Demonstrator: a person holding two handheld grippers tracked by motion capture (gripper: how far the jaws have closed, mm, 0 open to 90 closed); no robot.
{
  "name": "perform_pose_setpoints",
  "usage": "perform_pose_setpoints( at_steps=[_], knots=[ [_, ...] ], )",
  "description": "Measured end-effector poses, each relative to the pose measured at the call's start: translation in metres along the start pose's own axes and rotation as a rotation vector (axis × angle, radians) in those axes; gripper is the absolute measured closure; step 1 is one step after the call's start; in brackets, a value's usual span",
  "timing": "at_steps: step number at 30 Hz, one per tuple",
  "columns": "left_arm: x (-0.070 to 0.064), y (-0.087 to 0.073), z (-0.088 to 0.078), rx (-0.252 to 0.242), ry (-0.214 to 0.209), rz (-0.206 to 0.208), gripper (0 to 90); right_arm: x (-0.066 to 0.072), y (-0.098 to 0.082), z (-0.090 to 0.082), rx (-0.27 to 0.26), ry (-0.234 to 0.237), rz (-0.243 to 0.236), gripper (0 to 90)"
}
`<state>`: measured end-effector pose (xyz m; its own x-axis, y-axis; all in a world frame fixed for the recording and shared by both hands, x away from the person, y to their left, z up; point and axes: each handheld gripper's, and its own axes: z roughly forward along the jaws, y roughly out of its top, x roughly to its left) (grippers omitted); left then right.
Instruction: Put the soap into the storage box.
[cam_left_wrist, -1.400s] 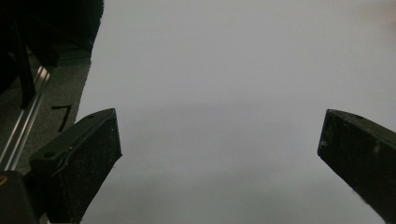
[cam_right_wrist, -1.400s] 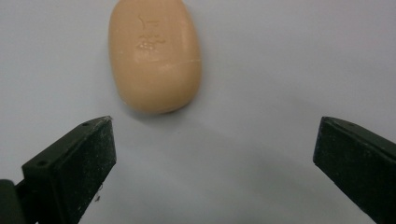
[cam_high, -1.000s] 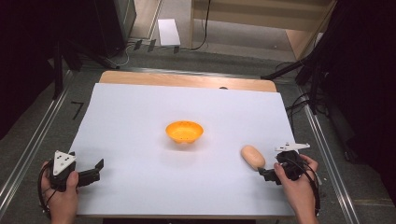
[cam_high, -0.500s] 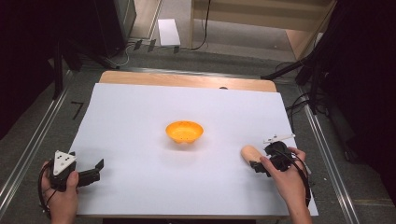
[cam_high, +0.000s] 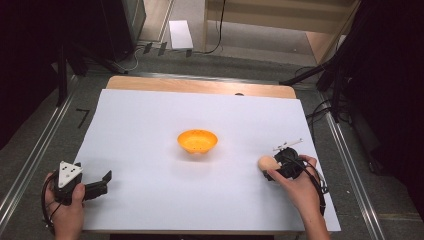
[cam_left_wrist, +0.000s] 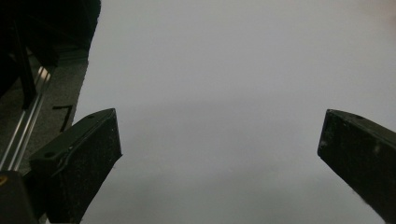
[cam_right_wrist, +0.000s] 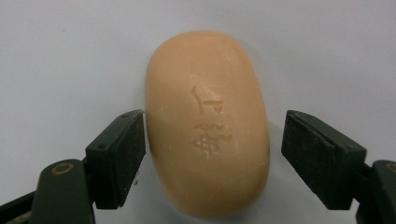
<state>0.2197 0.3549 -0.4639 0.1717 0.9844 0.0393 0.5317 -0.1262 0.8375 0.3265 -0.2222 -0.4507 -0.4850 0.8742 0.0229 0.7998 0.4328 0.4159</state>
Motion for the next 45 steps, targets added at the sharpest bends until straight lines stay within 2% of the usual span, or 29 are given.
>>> perform_pose_setpoints(
  at_steps=[3, 4, 5, 7, 12, 18, 25, 29, 33, 35, 36, 37, 39, 40, 43, 44, 45],
  knots=[
    [0.000, 0.000, 0.000, 0.000, 0.003, -0.002, 0.0, 0.000, 0.001, 0.003, 0.010, 0.003, -0.004, 23.9],
    [0.000, 0.000, 0.000, 0.000, 0.003, -0.003, 0.0, 0.000, 0.002, 0.005, 0.021, 0.020, -0.017, 29.1],
    [0.000, 0.000, 0.000, 0.000, 0.002, -0.003, 0.0, 0.000, 0.003, 0.007, 0.023, 0.029, -0.025, 30.5],
    [0.000, 0.000, 0.000, 0.000, 0.002, -0.001, 0.0, 0.000, 0.003, 0.009, 0.032, 0.024, -0.031, 29.8],
    [0.000, 0.000, 0.000, 0.001, 0.002, 0.000, 0.0, -0.004, 0.007, 0.010, 0.054, 0.053, -0.063, 31.9],
    [0.000, 0.000, 0.000, 0.001, 0.005, 0.002, 0.0, -0.002, 0.006, 0.010, 0.044, 0.035, -0.057, 32.0],
    [-0.001, 0.000, 0.000, 0.004, 0.006, 0.004, 0.0, -0.001, 0.008, 0.010, 0.056, 0.028, -0.018, 32.1],
    [0.000, 0.000, 0.000, 0.004, 0.005, 0.002, 0.0, 0.001, 0.009, 0.010, 0.059, 0.015, -0.016, 32.1],
    [-0.001, 0.000, 0.000, 0.005, 0.005, 0.005, 0.0, -0.001, 0.007, 0.010, 0.037, 0.032, -0.061, 32.5],
    [-0.001, 0.000, 0.000, 0.005, 0.004, 0.005, 0.0, -0.001, 0.007, 0.010, 0.038, 0.034, -0.063, 32.5],
    [-0.001, 0.000, 0.000, 0.004, 0.007, 0.005, 0.0, -0.004, 0.008, 0.009, 0.033, 0.054, -0.081, 32.5],
    [-0.001, 0.000, 0.000, 0.005, 0.006, 0.004, 0.0, -0.004, 0.008, 0.009, 0.033, 0.054, -0.081, 32.5],
    [0.000, 0.000, 0.000, 0.006, 0.001, 0.000, 0.0, -0.006, 0.009, 0.007, 0.011, 0.086, -0.091, 32.6],
    [0.000, 0.000, 0.000, 0.002, 0.002, 0.001, 0.0, -0.005, 0.012, 0.002, -0.001, 0.098, -0.130, 32.6],
    [-0.001, 0.000, 0.001, 0.003, 0.005, 0.003, 0.0, -0.004, 0.015, -0.002, 0.001, 0.092, -0.158, 32.6],
    [0.000, 0.000, 0.000, 0.003, 0.004, 0.003, 0.0, -0.001, 0.020, -0.006, -0.003, 0.092, -0.194, 32.6],
    [0.000, 0.000, 0.000, 0.004, 0.004, 0.003, 0.0, -0.001, 0.020, -0.006, -0.003, 0.092, -0.194, 32.6]
  ],
)
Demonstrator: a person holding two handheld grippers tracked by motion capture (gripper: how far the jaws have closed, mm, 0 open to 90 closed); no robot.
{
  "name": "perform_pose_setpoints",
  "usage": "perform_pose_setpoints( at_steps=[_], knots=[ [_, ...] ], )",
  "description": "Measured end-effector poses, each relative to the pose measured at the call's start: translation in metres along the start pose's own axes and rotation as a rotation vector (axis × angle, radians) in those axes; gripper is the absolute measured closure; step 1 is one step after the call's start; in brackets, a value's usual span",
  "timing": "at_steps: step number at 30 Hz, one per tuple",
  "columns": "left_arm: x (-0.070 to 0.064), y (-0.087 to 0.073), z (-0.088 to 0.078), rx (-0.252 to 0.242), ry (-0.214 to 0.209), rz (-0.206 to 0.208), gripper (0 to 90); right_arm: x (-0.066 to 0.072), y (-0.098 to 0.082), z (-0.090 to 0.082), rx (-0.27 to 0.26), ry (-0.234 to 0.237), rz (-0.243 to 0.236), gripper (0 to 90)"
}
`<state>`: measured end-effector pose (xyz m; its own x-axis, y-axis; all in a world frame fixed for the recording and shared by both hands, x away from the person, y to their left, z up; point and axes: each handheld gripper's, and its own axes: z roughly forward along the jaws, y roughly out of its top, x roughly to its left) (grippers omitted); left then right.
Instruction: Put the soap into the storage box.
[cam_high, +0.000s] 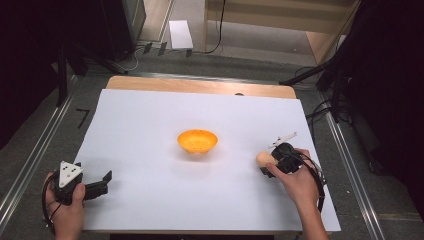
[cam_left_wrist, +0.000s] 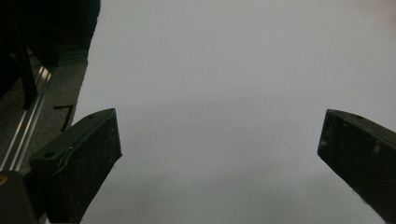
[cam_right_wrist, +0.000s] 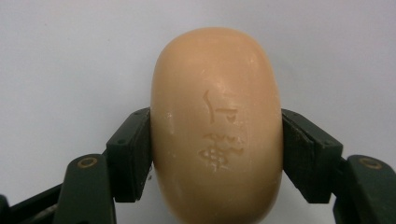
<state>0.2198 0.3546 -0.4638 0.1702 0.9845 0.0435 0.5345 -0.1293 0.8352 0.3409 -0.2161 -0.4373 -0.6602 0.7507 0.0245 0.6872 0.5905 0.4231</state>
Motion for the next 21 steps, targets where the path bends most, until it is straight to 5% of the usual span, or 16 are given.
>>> perform_pose_setpoints(
  at_steps=[6, 14, 20, 21],
  knots=[
    [0.000, 0.000, 0.000, 0.000, 0.000, -0.001, 0.0, -0.001, 0.015, -0.011, -0.038, 0.054, -0.054, 32.6],
    [0.000, 0.000, 0.000, -0.001, -0.001, -0.002, 0.0, 0.004, 0.041, -0.024, -0.080, 0.055, -0.148, 32.6],
    [0.000, 0.000, 0.000, 0.000, -0.002, 0.000, 0.0, 0.009, 0.059, -0.024, -0.075, 0.055, -0.237, 32.6],
    [0.000, 0.000, 0.000, -0.001, -0.002, 0.000, 0.0, 0.011, 0.067, -0.023, -0.069, 0.046, -0.284, 32.6]
  ],
)
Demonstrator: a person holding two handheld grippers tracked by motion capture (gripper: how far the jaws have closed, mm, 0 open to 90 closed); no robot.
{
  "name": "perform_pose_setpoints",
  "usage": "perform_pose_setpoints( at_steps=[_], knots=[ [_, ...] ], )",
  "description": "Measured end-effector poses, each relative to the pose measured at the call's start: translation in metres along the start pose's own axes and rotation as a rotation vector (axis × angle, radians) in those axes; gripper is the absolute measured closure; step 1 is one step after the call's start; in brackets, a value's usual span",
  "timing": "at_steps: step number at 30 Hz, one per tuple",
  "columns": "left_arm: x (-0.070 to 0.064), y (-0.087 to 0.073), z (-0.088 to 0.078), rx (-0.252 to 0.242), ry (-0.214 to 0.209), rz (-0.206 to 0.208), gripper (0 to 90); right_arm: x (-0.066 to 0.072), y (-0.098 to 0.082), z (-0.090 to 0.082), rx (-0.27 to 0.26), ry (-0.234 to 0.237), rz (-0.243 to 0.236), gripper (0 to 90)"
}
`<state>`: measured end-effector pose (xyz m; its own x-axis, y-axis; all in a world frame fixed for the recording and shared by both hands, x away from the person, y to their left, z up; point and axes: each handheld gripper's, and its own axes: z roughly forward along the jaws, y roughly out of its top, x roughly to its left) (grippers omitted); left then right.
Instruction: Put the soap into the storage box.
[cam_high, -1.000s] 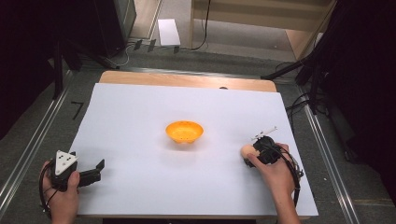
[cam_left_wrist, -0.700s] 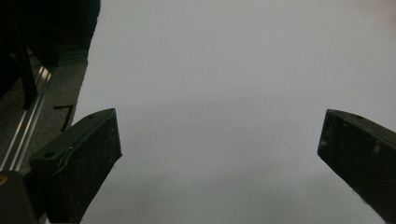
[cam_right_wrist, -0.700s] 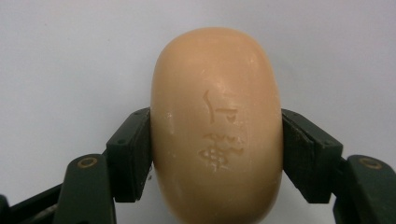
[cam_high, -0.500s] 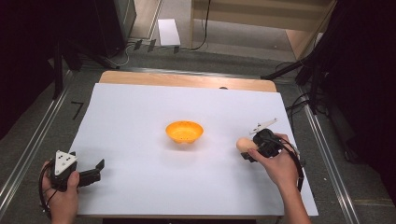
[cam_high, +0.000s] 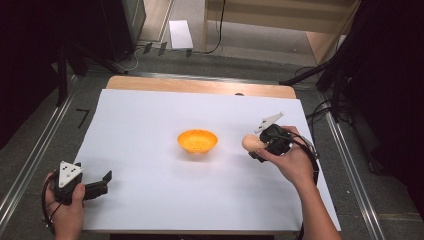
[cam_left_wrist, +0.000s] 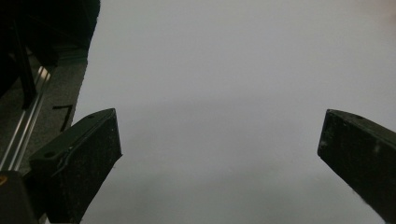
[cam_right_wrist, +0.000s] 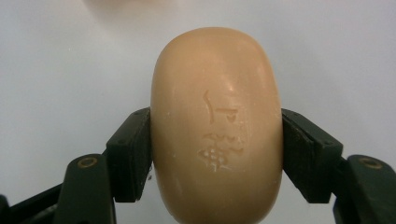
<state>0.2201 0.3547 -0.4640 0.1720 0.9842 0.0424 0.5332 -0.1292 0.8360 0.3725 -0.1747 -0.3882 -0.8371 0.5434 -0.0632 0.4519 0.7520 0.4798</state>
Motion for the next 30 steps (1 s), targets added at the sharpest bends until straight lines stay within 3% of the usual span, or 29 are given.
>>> perform_pose_setpoints(
  at_steps=[5, 11, 13, 16, 30],
  knots=[
    [0.000, 0.000, 0.000, 0.000, -0.002, -0.002, 0.0, 0.001, 0.013, 0.006, 0.019, 0.010, -0.051, 32.6],
    [0.000, 0.000, -0.001, 0.001, -0.004, -0.004, 0.0, 0.001, 0.027, 0.013, 0.001, 0.055, -0.104, 32.6],
    [0.000, 0.000, -0.001, -0.001, -0.005, -0.006, 0.0, 0.002, 0.034, 0.017, 0.001, 0.060, -0.148, 32.6],
    [0.001, 0.000, -0.001, -0.002, -0.006, -0.007, 0.0, 0.003, 0.039, 0.022, 0.006, 0.069, -0.174, 32.6],
    [0.001, 0.000, -0.001, -0.007, -0.008, -0.011, 0.0, 0.005, 0.062, 0.029, -0.006, 0.102, -0.243, 32.6]
  ],
)
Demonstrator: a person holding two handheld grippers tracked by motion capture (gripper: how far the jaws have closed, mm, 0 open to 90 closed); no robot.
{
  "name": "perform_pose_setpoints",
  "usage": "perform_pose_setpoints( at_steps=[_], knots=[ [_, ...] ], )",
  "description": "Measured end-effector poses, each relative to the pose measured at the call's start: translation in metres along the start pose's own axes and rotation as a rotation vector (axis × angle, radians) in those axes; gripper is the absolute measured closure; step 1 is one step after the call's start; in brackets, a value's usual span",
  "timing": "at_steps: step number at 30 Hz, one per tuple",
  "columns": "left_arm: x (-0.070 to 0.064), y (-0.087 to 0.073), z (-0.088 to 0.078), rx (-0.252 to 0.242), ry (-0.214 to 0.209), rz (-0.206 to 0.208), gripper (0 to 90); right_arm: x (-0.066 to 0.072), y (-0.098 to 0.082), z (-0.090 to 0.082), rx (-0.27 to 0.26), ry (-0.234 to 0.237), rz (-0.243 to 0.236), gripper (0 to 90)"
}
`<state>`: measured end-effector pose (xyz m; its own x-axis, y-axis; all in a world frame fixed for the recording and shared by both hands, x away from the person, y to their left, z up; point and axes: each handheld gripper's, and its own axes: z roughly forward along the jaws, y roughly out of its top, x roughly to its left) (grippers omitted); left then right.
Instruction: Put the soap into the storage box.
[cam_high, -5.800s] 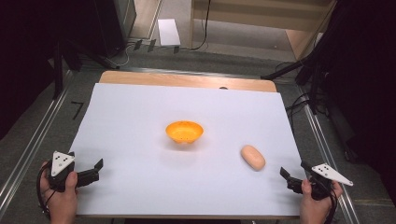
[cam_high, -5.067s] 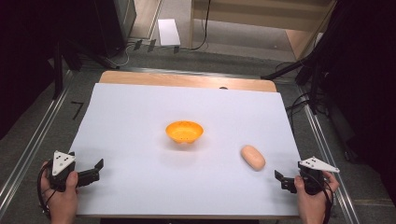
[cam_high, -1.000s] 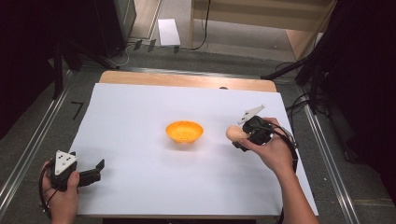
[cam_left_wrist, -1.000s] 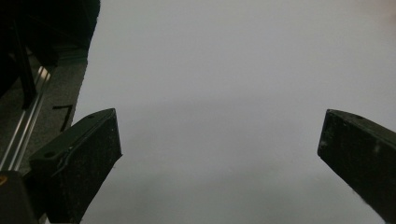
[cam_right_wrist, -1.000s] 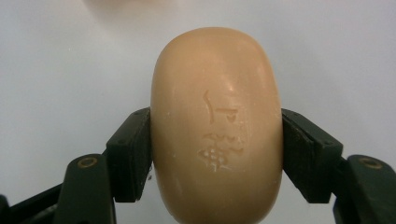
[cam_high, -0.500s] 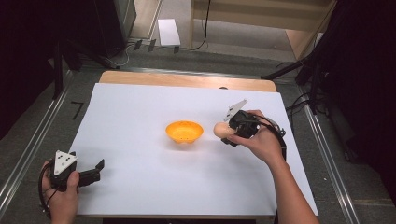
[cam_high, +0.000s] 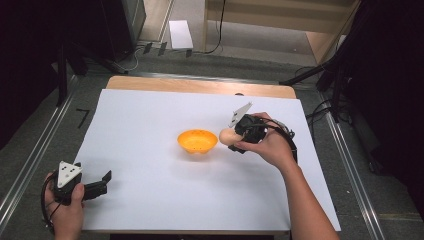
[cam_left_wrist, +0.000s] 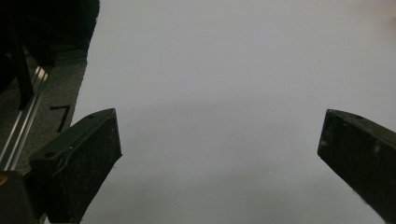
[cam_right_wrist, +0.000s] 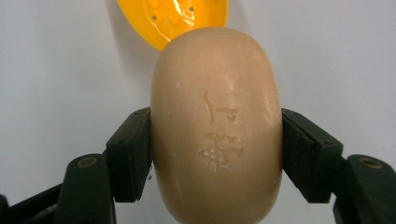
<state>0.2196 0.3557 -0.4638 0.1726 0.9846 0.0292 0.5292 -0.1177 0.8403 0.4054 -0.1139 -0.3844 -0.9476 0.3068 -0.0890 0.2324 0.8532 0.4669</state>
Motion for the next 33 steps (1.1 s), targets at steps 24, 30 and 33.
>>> perform_pose_setpoints(
  at_steps=[24, 30, 33],
  knots=[
    [0.000, 0.000, 0.000, 0.000, -0.002, -0.002, 0.0, 0.000, 0.049, 0.011, -0.016, 0.047, -0.075, 32.6],
    [0.000, 0.000, -0.001, 0.001, -0.003, -0.002, 0.0, 0.003, 0.058, 0.021, -0.006, 0.054, -0.107, 32.6],
    [0.001, 0.000, -0.001, 0.000, -0.004, -0.004, 0.0, 0.003, 0.062, 0.025, -0.005, 0.061, -0.124, 32.6]
  ],
)
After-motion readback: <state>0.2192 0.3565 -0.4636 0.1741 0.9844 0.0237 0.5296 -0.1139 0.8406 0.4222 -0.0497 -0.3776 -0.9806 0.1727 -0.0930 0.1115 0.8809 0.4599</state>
